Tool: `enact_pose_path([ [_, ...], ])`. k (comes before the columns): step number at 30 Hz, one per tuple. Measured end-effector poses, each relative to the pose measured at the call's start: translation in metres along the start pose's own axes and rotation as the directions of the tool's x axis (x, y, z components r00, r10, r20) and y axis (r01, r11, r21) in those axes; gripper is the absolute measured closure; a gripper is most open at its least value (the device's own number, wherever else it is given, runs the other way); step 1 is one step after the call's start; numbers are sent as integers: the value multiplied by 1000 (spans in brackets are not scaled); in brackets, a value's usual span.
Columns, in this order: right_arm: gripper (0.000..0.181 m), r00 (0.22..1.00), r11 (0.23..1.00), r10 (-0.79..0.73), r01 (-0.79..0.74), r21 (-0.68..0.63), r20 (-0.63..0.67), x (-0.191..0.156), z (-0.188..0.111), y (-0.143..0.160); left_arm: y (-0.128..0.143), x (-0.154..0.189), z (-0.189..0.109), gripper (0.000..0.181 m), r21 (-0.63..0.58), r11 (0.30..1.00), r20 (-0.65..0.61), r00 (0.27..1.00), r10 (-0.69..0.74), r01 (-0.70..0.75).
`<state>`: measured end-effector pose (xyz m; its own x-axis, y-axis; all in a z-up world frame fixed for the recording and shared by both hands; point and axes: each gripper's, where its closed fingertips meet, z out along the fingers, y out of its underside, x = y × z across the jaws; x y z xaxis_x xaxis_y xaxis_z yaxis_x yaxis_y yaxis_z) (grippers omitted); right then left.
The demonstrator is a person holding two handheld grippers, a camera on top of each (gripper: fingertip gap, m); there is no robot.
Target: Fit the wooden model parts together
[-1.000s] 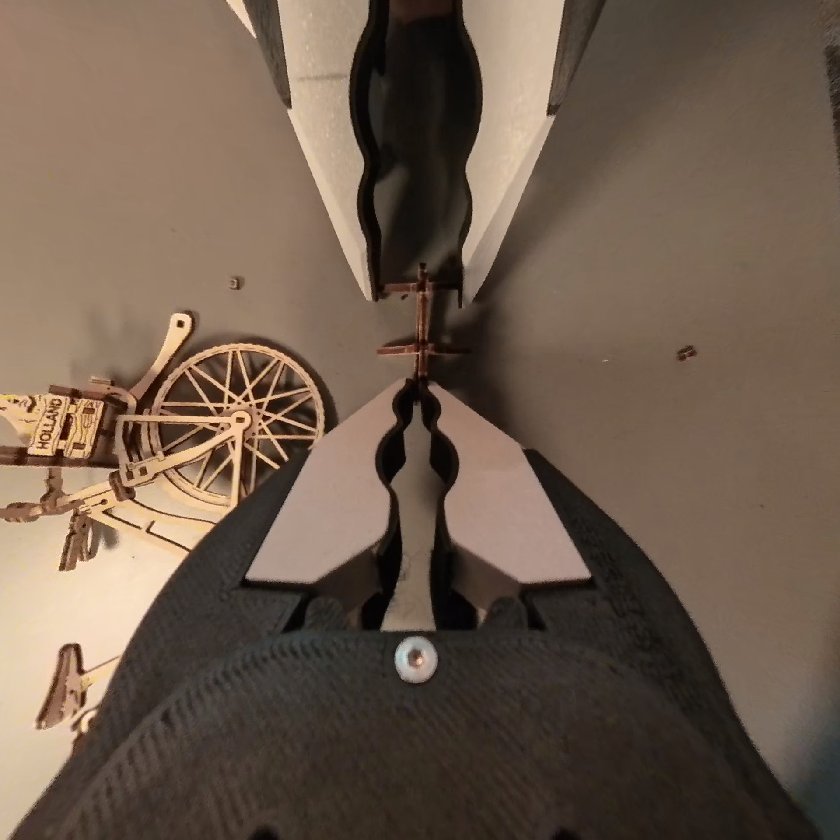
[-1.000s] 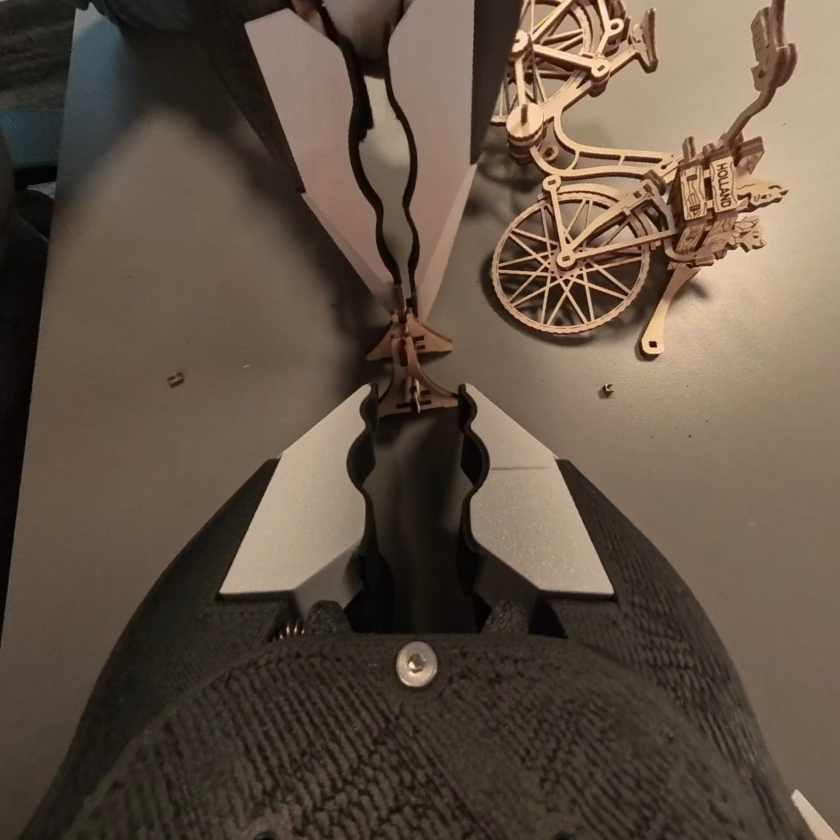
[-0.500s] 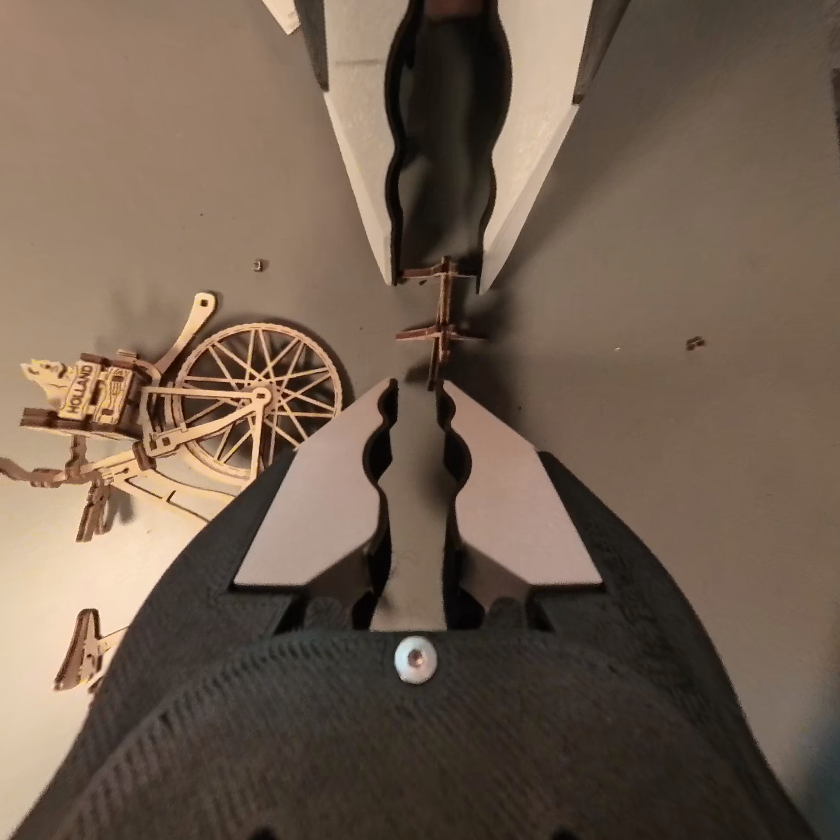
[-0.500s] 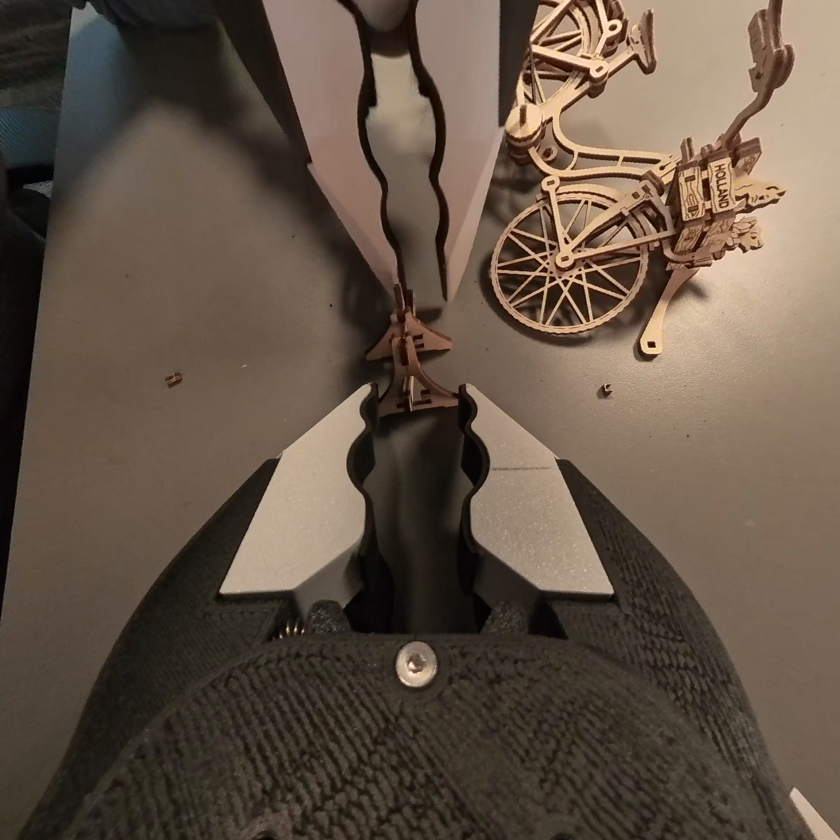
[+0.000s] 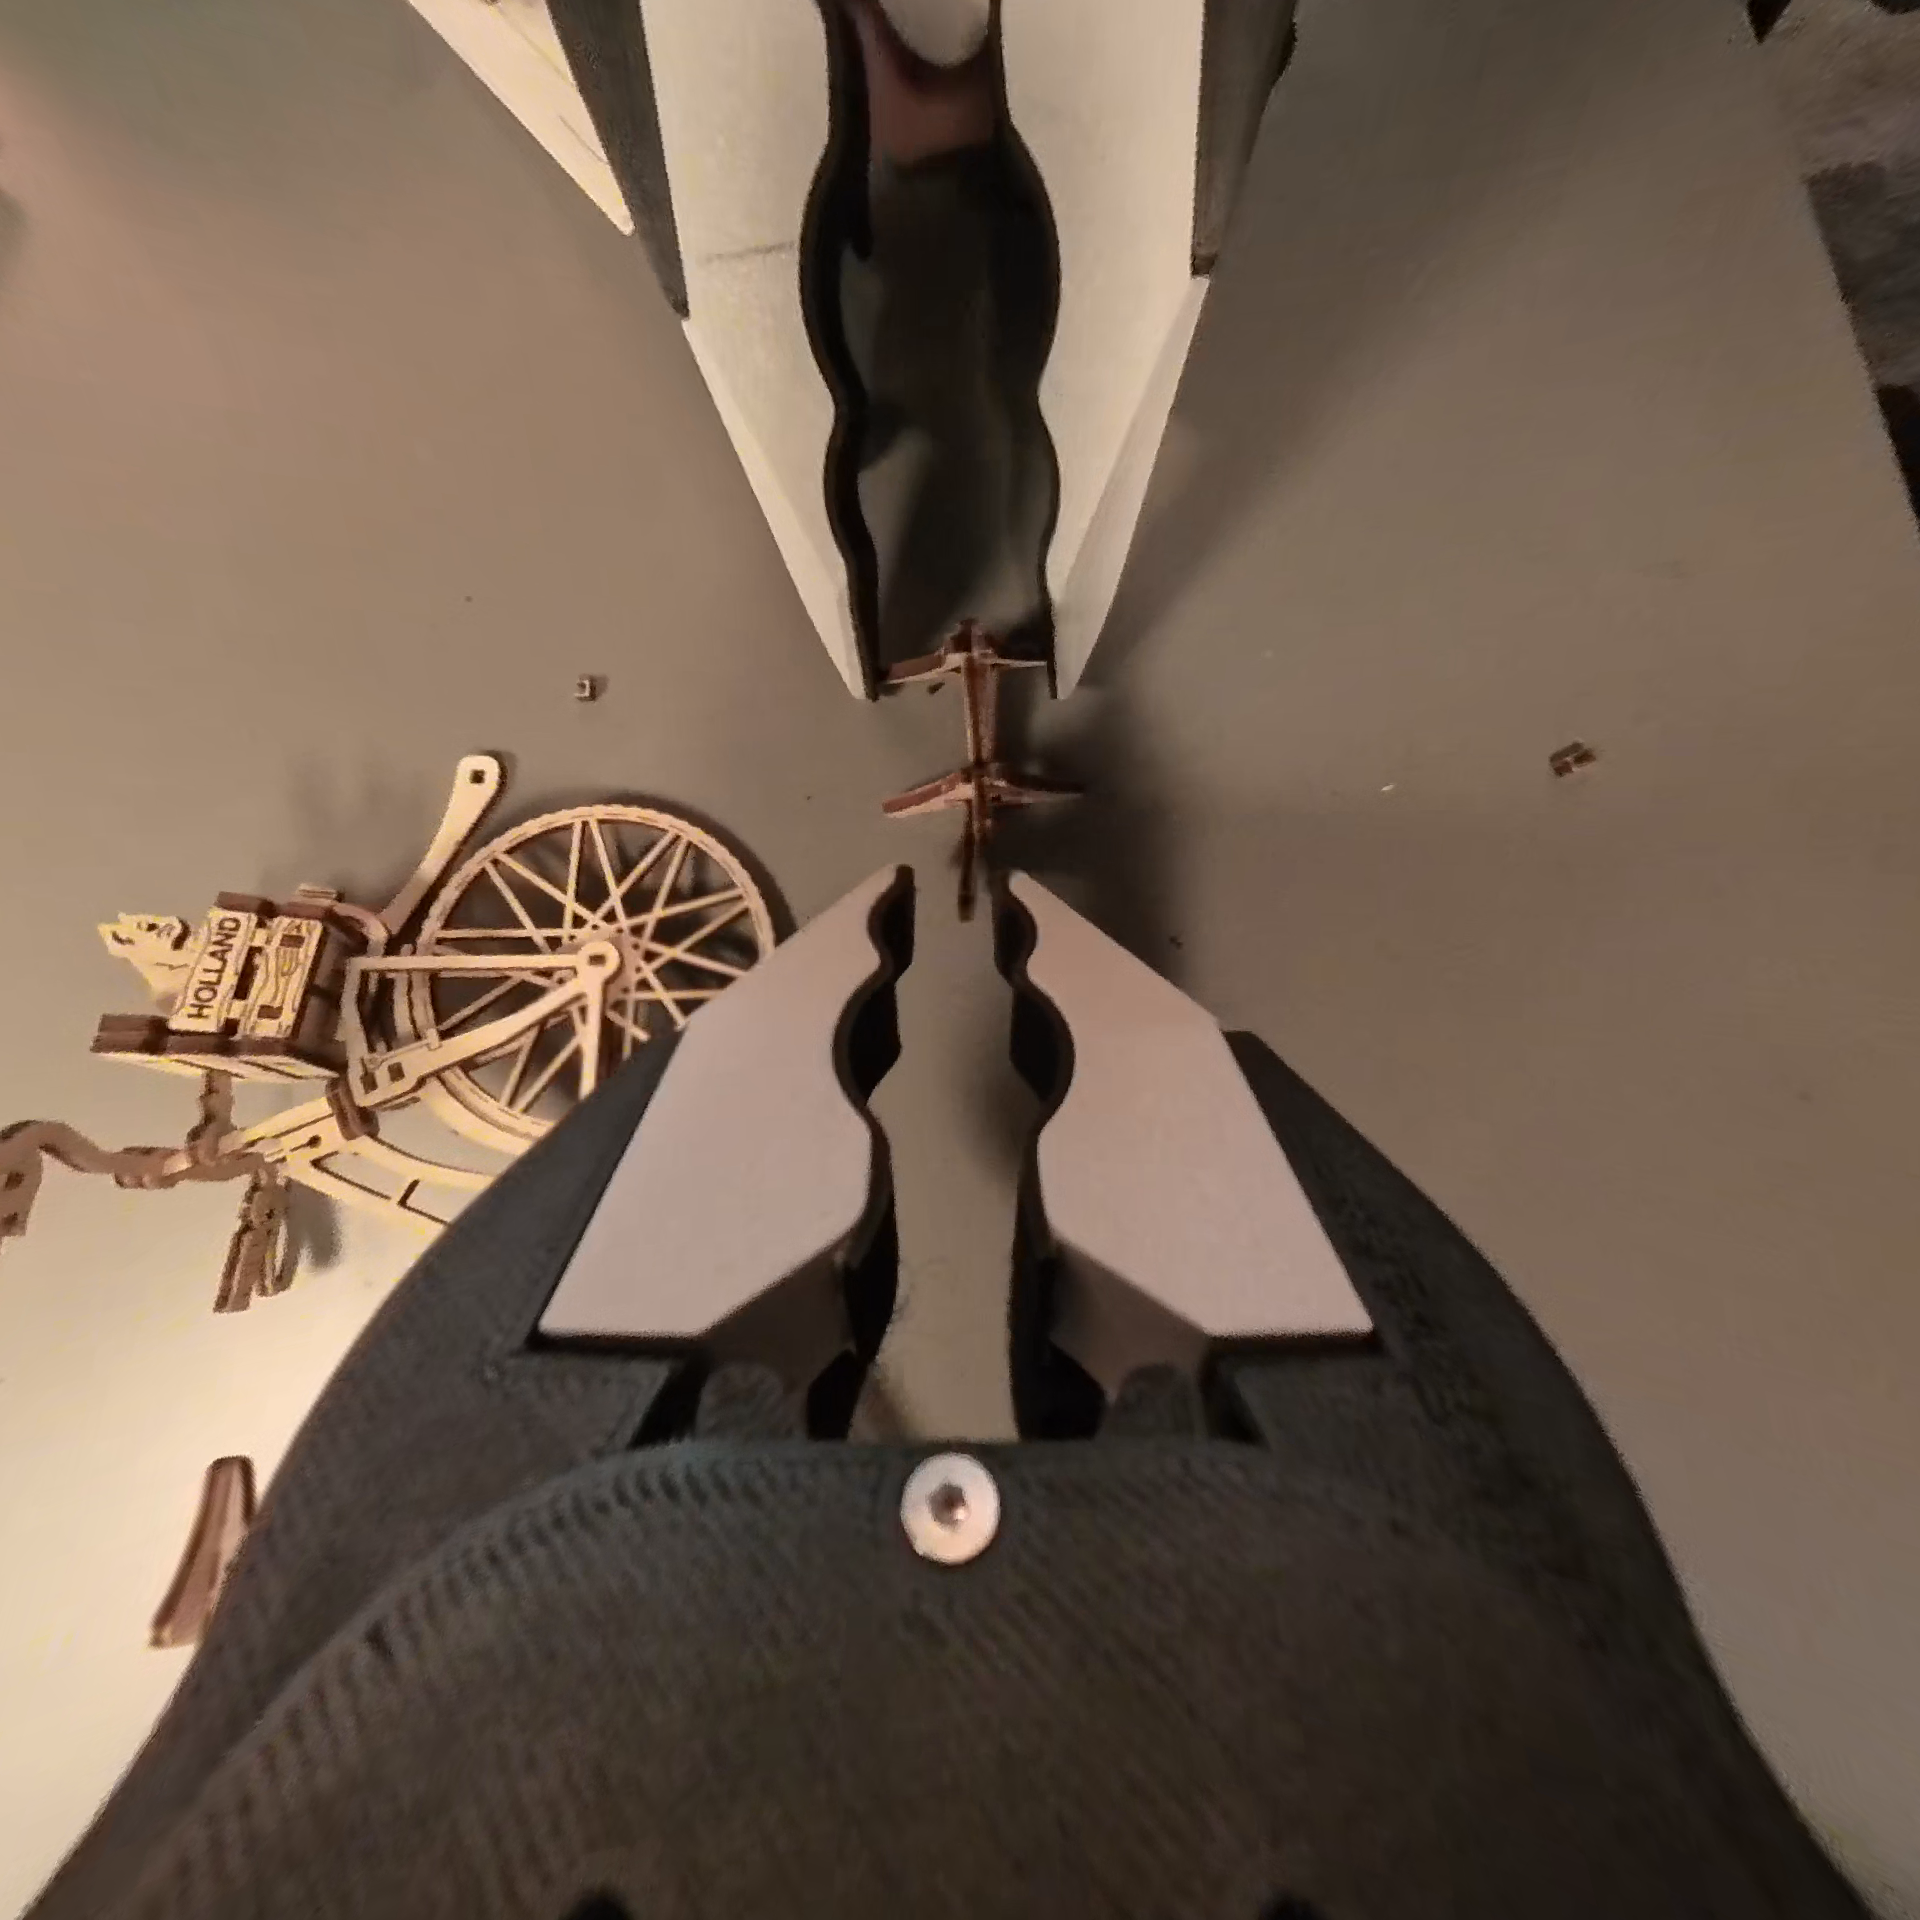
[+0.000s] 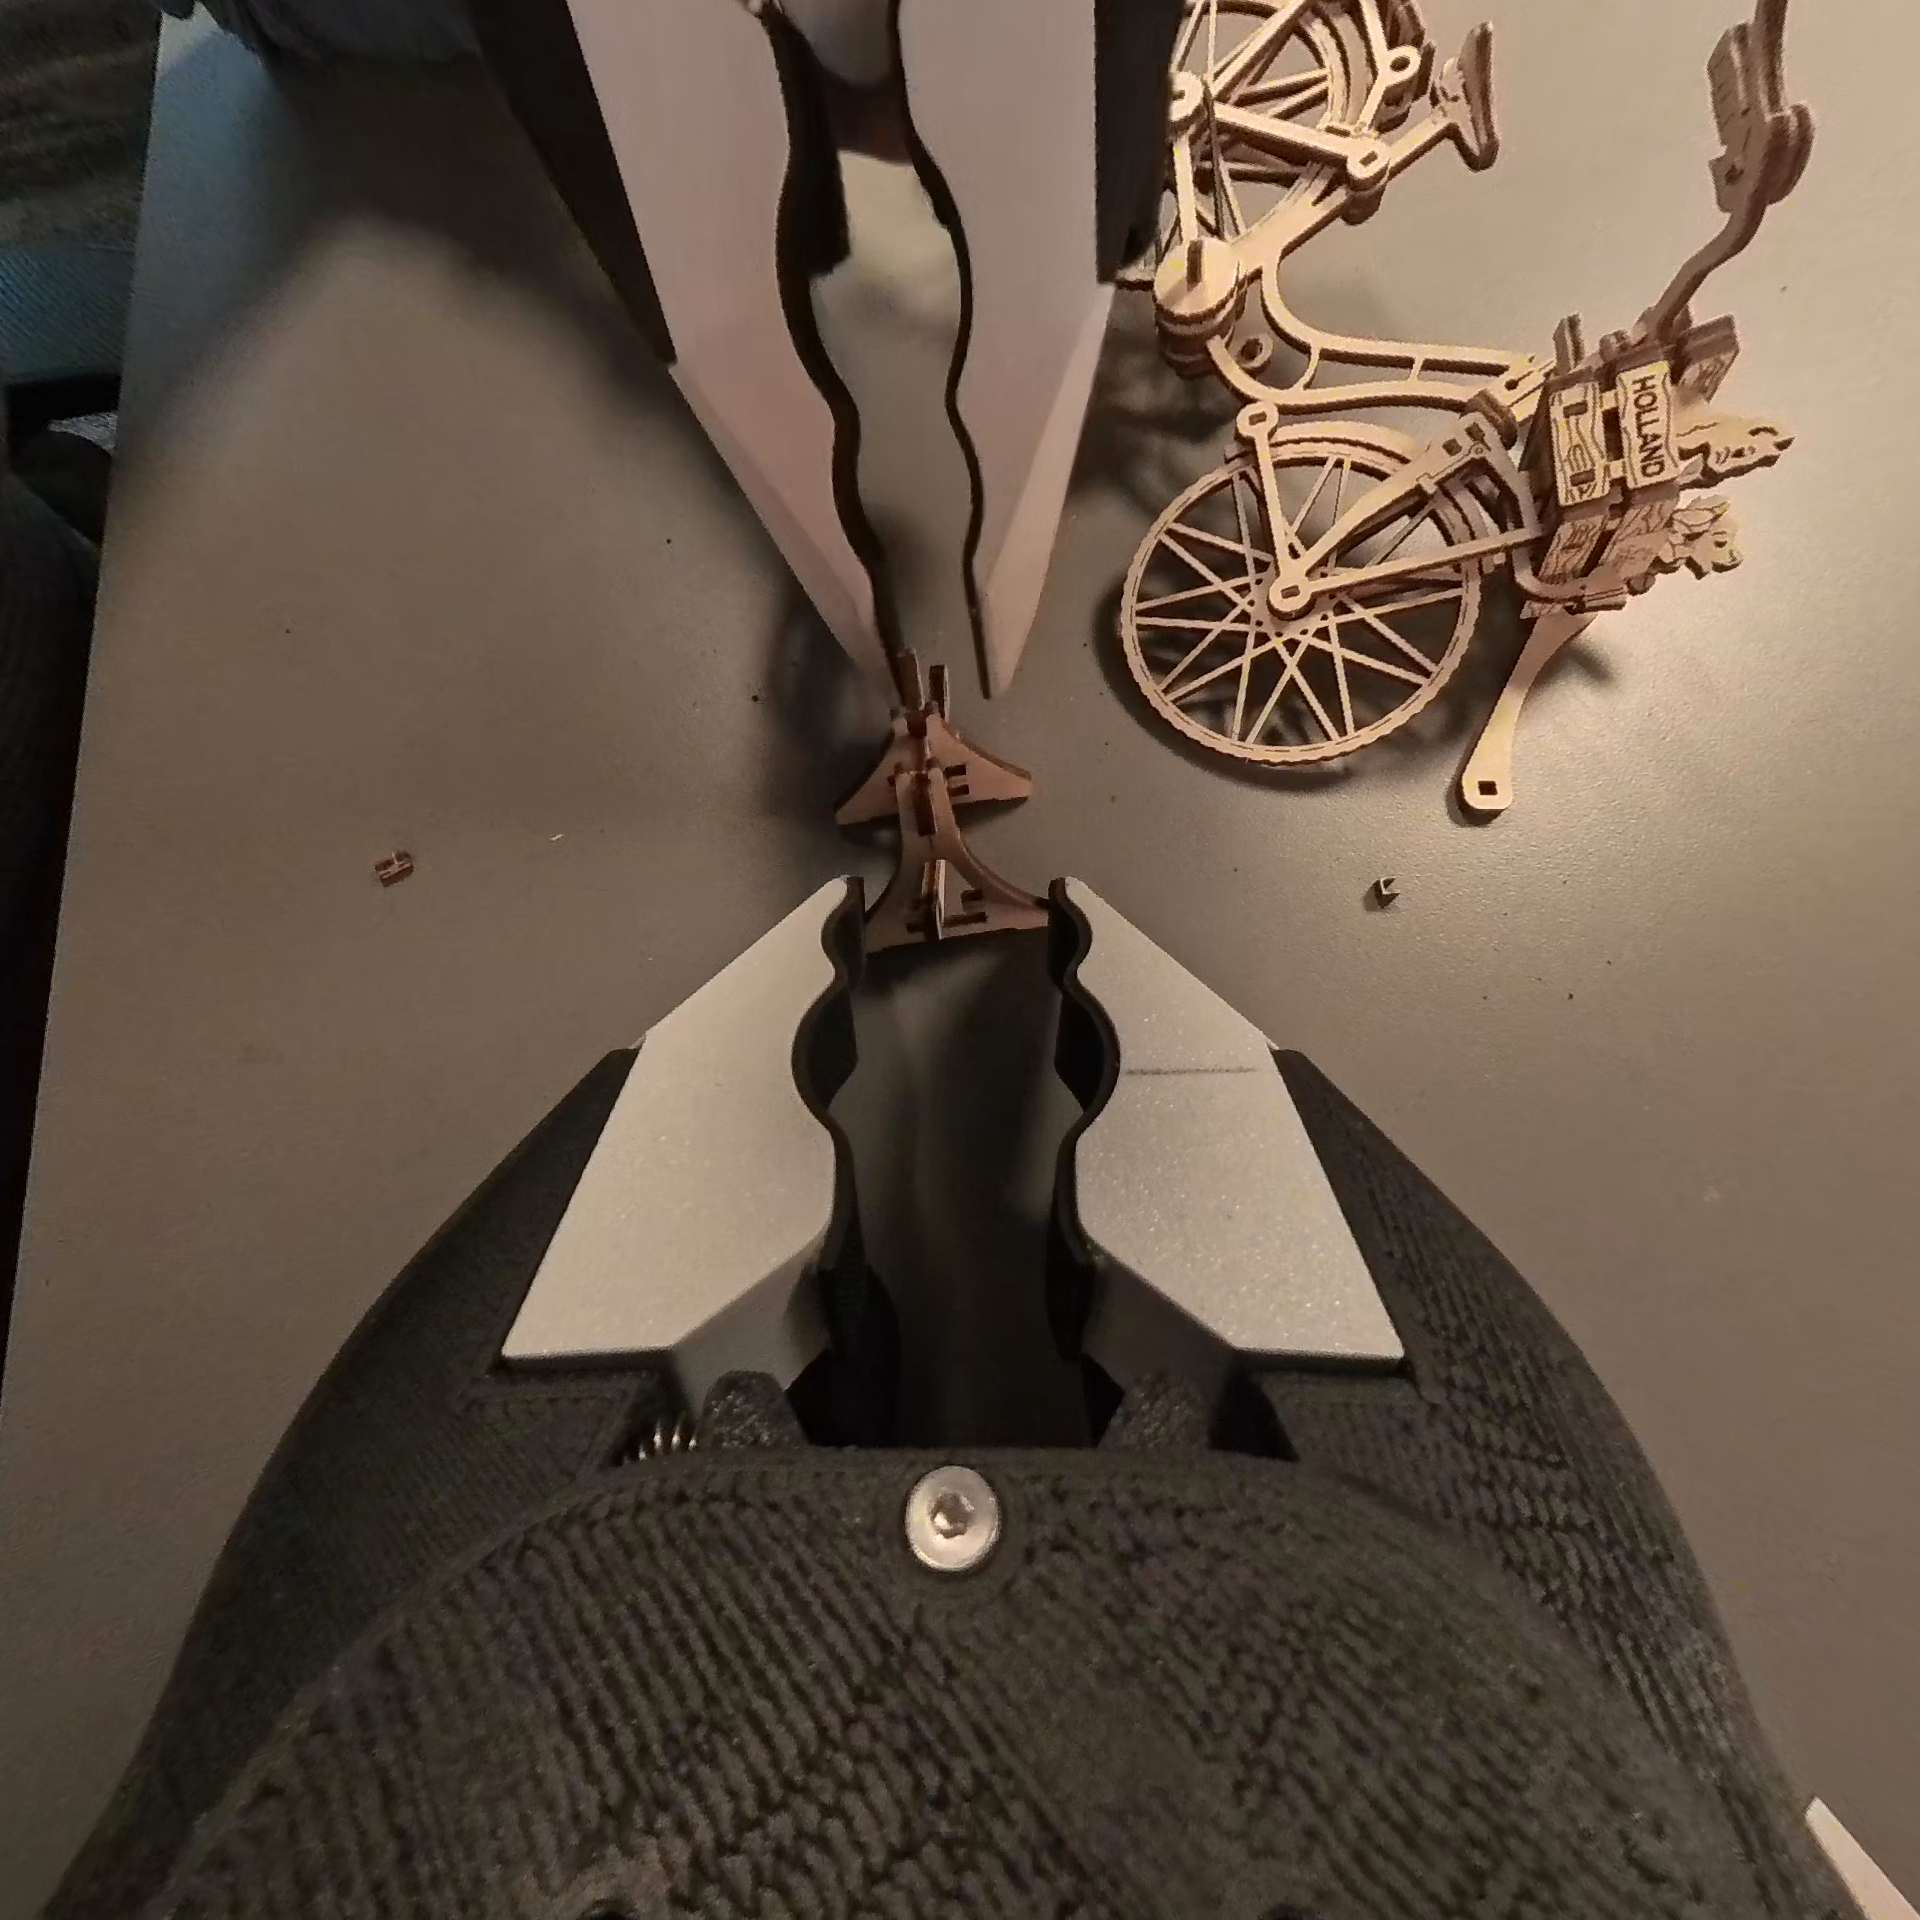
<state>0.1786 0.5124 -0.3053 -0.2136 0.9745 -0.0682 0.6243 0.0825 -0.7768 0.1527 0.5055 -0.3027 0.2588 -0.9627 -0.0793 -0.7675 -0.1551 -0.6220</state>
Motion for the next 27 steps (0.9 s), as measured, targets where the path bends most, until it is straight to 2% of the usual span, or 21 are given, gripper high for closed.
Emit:
enact_pose_path([
  [6, 148, 1000, 1000, 0, 0, 0, -1, 0, 0, 0, -4, -1, 0, 173, 49, 999, -8, 1000, 2, -1],
  [17, 148, 1000, 1000, 1, -1, 0, 0, 1, 0, 0, 5, 4, 1, 171, 25, 999, -42, 999, 33, -32],
  [20, 148, 1000, 1000, 4, -4, 0, 0, 1, -1, 0, 4, 2, 0, 178, 41, 999, -34, 999, 32, -30],
  [27, 148, 1000, 1000, 4, -4, 0, -1, 2, -1, 0, 1, 4, 2, 179, 57, 998, -48, 998, 26, -23],
])
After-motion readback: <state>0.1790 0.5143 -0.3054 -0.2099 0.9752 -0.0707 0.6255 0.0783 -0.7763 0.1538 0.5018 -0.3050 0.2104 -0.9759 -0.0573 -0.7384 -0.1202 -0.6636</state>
